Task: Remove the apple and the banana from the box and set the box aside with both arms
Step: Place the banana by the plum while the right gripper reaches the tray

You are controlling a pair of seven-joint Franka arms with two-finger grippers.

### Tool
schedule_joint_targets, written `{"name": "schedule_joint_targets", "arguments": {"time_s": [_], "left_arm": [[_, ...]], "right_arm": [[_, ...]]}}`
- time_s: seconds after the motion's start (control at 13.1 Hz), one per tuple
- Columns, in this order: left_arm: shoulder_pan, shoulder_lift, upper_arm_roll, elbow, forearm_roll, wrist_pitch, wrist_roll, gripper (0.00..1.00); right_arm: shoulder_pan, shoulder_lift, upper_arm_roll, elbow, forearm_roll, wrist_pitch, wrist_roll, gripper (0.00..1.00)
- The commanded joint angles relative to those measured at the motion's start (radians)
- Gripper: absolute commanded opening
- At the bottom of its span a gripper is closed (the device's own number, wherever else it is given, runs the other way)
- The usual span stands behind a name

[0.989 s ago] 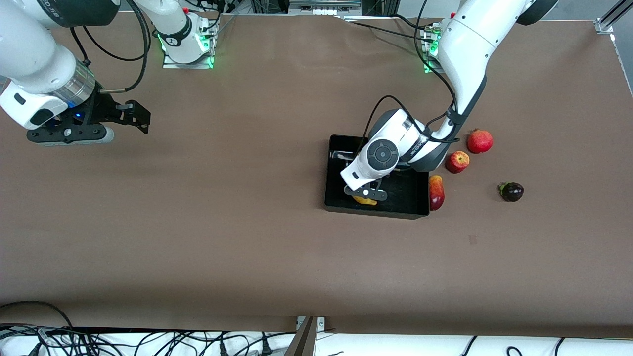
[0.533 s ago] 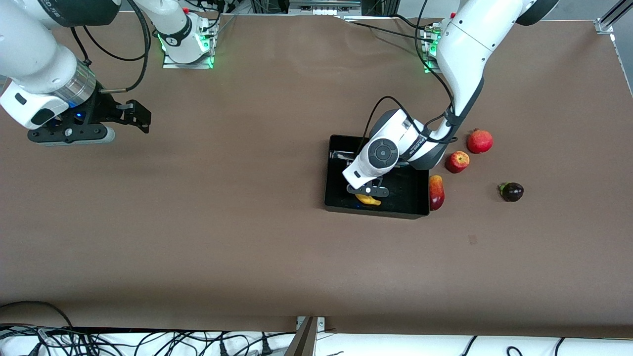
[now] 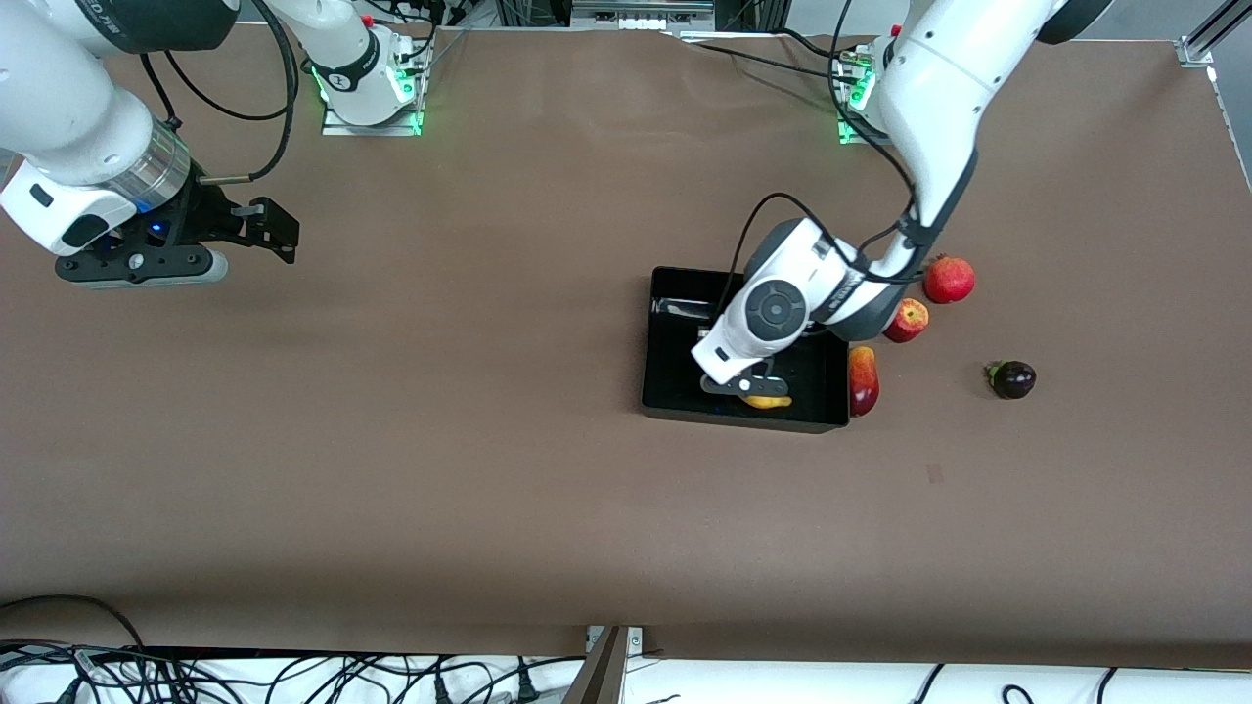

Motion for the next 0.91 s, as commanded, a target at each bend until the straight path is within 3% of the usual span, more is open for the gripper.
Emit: {"name": "schedule_joint_targets", "arguments": {"time_s": [0.0, 0.15, 0.38, 0.53, 0.68, 0.84], "left_arm": [[0.056, -0.047, -0.004, 0.163, 0.025, -0.232, 0.001, 0.0], [0.125, -0.047, 0.007, 0.237, 0.029, -0.374, 0.088, 0.0], [0.275, -0.03, 0.015, 0.228, 0.107, -0.347, 0.3, 0.0], [0.345, 0.013, 0.013, 0.178, 0.14, -0.257, 0.478, 0.0], [0.436, 0.007, 0.013, 0.02, 0.141, -0.076, 0.611, 0.0], [0.486, 0.015, 0.013, -0.055, 0.14, 0.073, 0.724, 0.0]], "right_arm": [[0.005, -0.002, 0.003, 0.01, -0.016, -0.006, -0.003, 1.0], [0.005, -0.002, 0.003, 0.01, -0.014, -0.005, -0.003, 1.0], [0.025, 0.029, 0.005, 0.01, -0.007, -0.003, -0.004, 1.0], [0.059, 0.124, 0.005, 0.002, -0.002, 0.0, -0.027, 1.0], [0.129, 0.138, 0.012, 0.01, 0.045, 0.017, -0.017, 1.0], [0.19, 0.206, 0.014, 0.022, 0.108, 0.11, 0.2, 1.0]]}}
